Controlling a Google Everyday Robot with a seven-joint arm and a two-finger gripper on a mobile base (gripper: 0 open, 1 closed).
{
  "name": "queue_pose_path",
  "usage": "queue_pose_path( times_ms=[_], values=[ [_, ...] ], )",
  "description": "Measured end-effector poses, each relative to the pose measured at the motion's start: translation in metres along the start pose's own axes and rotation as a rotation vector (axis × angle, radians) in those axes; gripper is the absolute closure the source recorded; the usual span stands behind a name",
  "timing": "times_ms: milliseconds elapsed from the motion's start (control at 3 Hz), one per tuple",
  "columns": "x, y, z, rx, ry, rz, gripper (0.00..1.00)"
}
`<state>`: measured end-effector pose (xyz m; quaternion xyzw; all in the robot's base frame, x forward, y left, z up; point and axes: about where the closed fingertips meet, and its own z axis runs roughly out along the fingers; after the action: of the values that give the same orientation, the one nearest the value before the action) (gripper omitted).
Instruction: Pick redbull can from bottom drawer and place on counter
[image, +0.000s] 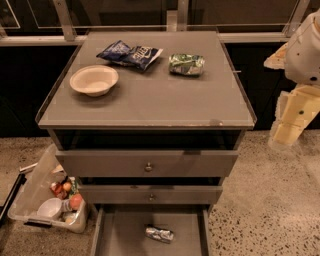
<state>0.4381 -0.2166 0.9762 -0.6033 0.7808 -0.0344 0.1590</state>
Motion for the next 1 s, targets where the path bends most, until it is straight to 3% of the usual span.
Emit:
queue_pose_path(
  times_ms=[333,1000],
  values=[
    [0.0,0.0,0.0,0.002,-0.001,0.001,0.0],
    [0.001,0.028,0.046,0.004,-0.027,-0.027,0.0]
  ],
)
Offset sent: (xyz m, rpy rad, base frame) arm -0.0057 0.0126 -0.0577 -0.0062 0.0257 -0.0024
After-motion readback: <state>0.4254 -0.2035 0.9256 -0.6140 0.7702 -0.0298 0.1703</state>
